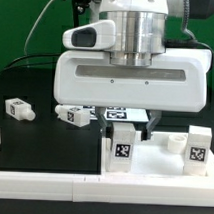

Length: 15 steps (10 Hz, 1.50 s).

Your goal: Assemble square table

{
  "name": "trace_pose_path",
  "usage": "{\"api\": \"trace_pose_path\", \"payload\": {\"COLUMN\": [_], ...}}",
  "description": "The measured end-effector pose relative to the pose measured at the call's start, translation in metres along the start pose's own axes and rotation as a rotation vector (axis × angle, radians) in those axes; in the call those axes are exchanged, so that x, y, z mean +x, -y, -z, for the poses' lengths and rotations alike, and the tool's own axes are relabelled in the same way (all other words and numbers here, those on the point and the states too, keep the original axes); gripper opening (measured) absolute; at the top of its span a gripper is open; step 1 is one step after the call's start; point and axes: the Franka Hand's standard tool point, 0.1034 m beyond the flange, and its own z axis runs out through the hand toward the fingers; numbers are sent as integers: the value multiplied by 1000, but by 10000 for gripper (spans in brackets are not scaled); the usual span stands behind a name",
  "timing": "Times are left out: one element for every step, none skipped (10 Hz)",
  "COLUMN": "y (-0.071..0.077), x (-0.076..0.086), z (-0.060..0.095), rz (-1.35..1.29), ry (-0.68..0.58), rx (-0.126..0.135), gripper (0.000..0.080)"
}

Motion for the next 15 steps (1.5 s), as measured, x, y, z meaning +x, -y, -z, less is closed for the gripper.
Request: {"api": "trace_pose_path", "payload": {"y": [-1, -2, -4, -4, -5, -5, -6, -6, -6, -5, -5, -5, -6, -7, -7], "x": [1, 2, 1, 1, 0, 0, -1, -1, -3, -3, -3, -3, -3, -3, -3], "z": [-1, -1, -1, 0, 0, 0, -1, -1, -1, -1, -1, -1, -1, -1, -1], "rz": [-86, -195, -337, -530, -672, -790, -953, -1057, -1239, -1272, -1322, -1395, -1502, -1696, -1814], "ry": [-4, -12, -14, -3, 18, 28, 39, 46, 64, 64, 65, 66, 77, 103, 119], "rx": [-2, -6, -10, -21, -38, -40, -33, -29, -10, -12, -13, -15, -9, 8, 16], "gripper": [284, 284, 284, 284, 284, 284, 284, 284, 284, 284, 284, 284, 284, 284, 284]}}
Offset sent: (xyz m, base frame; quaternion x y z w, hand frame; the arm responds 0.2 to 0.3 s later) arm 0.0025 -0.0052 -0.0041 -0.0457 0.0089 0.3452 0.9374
